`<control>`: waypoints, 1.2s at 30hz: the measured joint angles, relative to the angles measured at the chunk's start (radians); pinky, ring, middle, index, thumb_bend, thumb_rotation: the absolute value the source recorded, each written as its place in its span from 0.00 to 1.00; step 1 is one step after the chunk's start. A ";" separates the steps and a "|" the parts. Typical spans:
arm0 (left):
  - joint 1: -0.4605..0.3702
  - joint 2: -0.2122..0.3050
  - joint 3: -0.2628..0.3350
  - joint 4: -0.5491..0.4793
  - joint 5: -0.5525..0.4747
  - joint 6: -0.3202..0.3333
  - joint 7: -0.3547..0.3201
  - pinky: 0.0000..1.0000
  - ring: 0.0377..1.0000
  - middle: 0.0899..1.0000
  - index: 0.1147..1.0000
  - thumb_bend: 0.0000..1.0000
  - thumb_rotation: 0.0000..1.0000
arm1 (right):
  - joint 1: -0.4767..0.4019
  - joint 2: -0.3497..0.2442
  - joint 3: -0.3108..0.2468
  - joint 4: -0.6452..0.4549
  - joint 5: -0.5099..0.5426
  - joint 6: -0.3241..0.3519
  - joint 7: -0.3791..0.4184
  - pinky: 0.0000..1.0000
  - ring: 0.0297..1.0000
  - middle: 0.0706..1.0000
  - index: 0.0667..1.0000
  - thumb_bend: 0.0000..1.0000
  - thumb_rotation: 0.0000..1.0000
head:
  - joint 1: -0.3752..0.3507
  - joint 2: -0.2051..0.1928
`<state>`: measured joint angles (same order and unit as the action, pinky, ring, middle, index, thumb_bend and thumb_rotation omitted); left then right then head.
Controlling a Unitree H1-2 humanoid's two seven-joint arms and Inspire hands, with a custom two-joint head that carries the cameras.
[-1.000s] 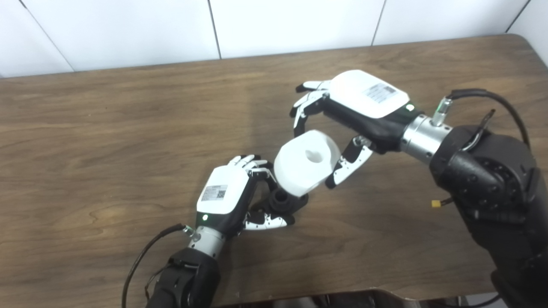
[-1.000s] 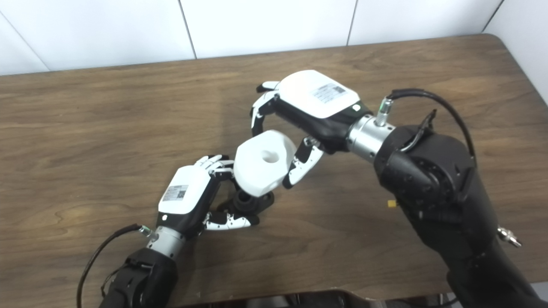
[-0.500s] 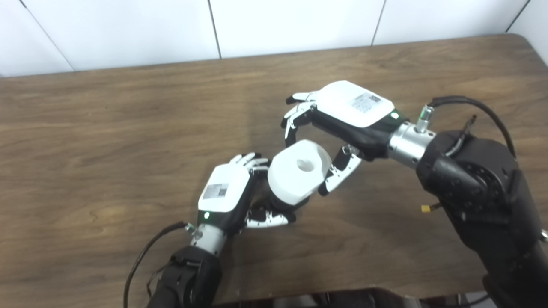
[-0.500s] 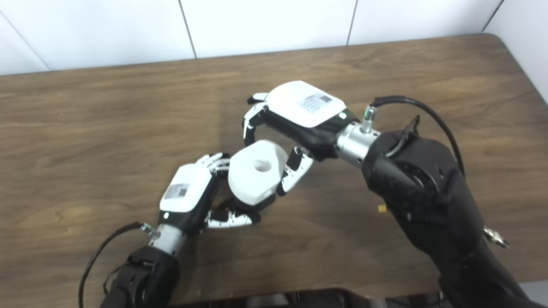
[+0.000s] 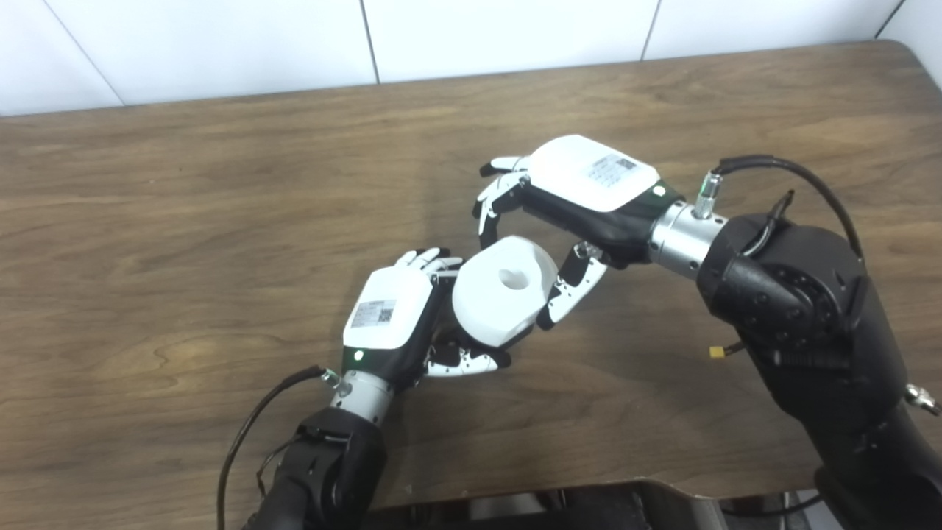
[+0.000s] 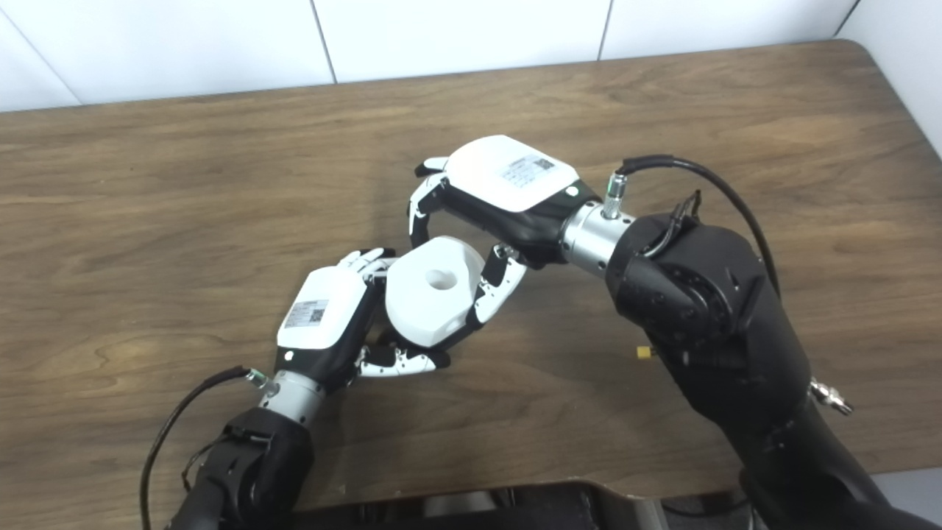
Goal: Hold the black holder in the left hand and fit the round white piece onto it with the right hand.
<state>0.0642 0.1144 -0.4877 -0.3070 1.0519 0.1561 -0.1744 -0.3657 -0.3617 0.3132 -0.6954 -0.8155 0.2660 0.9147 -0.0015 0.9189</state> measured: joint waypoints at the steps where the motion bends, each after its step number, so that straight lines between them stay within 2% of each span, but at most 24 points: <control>1: 0.000 -0.002 0.000 0.000 0.002 0.001 0.000 0.93 0.89 0.78 0.42 0.52 0.05 | 0.000 0.000 0.000 0.000 0.000 -0.003 -0.001 0.85 0.92 0.76 0.45 0.52 0.14 | 0.002 -0.002; 8: 0.000 -0.009 -0.006 0.000 0.006 0.015 0.000 0.93 0.89 0.78 0.42 0.52 0.05 | 0.005 0.000 0.000 0.003 0.010 -0.006 -0.004 0.84 0.92 0.76 0.45 0.53 0.14 | 0.002 -0.017; 28: -0.003 -0.011 -0.011 0.000 0.011 0.018 0.000 0.92 0.88 0.78 0.42 0.52 0.05 | 0.029 -0.004 0.005 0.013 0.032 -0.009 -0.009 0.86 0.92 0.77 0.45 0.53 0.14 | 0.005 -0.012; 36: -0.003 -0.014 -0.012 0.000 0.013 0.021 0.000 0.92 0.89 0.78 0.42 0.52 0.05 | 0.047 0.002 0.007 0.027 0.032 -0.038 -0.056 0.87 0.92 0.76 0.45 0.52 0.14 | 0.009 -0.015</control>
<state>0.0608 0.1007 -0.5000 -0.3072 1.0653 0.1767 -0.1748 -0.3186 -0.3598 0.3201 -0.6688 -0.7839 0.2283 0.8592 0.0077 0.9035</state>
